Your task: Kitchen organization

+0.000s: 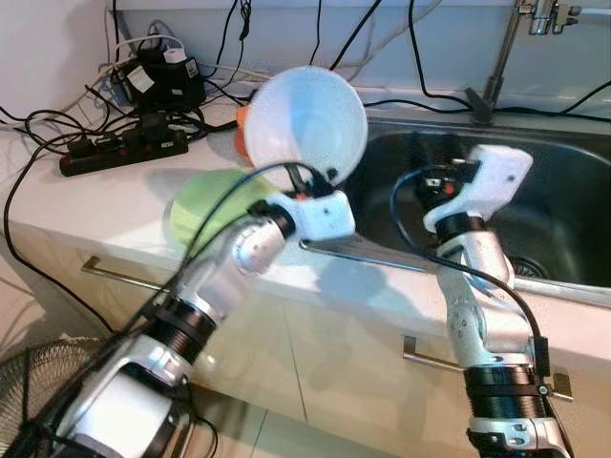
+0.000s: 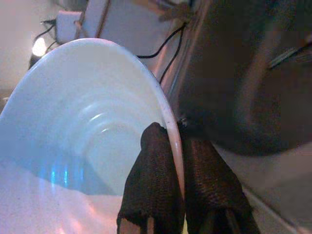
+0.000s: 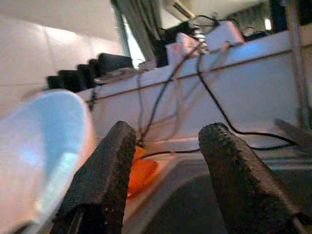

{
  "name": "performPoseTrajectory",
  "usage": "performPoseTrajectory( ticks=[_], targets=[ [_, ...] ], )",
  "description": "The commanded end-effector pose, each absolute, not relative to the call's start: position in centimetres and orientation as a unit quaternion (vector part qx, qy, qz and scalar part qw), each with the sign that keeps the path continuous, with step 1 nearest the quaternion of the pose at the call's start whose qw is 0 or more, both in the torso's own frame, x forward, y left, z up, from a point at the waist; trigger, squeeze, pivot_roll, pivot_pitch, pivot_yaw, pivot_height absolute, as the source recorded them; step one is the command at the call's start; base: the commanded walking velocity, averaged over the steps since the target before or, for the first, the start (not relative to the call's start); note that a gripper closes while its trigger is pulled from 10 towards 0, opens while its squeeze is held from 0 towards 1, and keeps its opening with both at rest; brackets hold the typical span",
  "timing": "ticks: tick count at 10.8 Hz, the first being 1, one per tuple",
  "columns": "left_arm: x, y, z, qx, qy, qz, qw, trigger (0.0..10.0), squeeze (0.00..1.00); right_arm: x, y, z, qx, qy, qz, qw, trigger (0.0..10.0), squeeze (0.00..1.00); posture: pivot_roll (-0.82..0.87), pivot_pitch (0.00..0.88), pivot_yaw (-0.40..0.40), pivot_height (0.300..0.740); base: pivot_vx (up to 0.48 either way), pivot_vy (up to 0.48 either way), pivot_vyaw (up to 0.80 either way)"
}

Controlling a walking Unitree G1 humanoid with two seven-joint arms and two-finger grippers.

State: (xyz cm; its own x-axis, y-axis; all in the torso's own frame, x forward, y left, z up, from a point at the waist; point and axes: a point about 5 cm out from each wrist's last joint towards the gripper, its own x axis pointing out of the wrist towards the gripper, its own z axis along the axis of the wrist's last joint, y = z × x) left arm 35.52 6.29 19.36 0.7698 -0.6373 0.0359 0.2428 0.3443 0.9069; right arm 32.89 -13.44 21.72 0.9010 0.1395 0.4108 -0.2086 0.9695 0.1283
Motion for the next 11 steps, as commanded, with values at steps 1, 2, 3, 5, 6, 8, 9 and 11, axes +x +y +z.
performPoseTrajectory(
  ticks=[1,2,3,5,6,8,9,11],
  targets=[
    [35.2,5.8,20.0,0.507,-0.216,-0.283,0.785,10.0,0.0,32.9,-12.6,22.8,0.093,-0.214,0.113,0.966,10.0,0.35,0.03,0.0,0.129,0.74,0.0,0.0,0.0],
    [35.1,5.7,19.9,0.508,-0.216,-0.287,0.783,10.0,0.0,32.9,-12.6,22.9,0.093,-0.213,0.114,0.966,10.0,0.0,0.03,0.0,0.128,0.74,0.0,0.0,0.0],
    [34.7,5.0,19.6,0.508,-0.216,-0.306,0.776,10.0,0.0,32.9,-12.3,22.8,0.097,-0.205,0.129,0.965,10.0,0.0,0.03,0.0,0.126,0.74,0.0,0.0,0.0],
    [34.0,3.9,19.5,0.498,-0.228,-0.326,0.771,10.0,0.0,32.7,-12.0,22.5,0.099,-0.196,0.136,0.966,10.0,0.0,0.03,0.0,0.125,0.74,0.0,0.0,0.0],
    [33.9,3.5,19.5,0.496,-0.233,-0.332,0.768,10.0,0.0,32.7,-11.8,22.4,0.1,-0.193,0.141,0.966,10.0,0.0,0.03,0.0,0.123,0.74,0.0,0.0,0.0],
    [33.7,3.2,19.8,0.493,-0.244,-0.334,0.765,10.0,0.0,32.7,-11.8,22.4,0.1,-0.189,0.144,0.966,10.0,0.0,0.04,0.0,0.121,0.74,0.0,0.0,0.0],
    [33.7,3.2,19.9,0.493,-0.247,-0.333,0.765,10.0,0.0,32.7,-11.7,22.3,0.1,-0.187,0.144,0.967,10.0,0.0,0.04,0.002,0.119,0.74,0.0,0.0,0.0],
    [33.4,3.1,20.5,0.488,-0.273,-0.331,0.76,10.0,0.0,32.8,-11.7,22.2,0.1,-0.185,0.144,0.967,10.0,0.0,0.04,0.002,0.119,0.74,0.0,0.0,0.0]
  ],
)
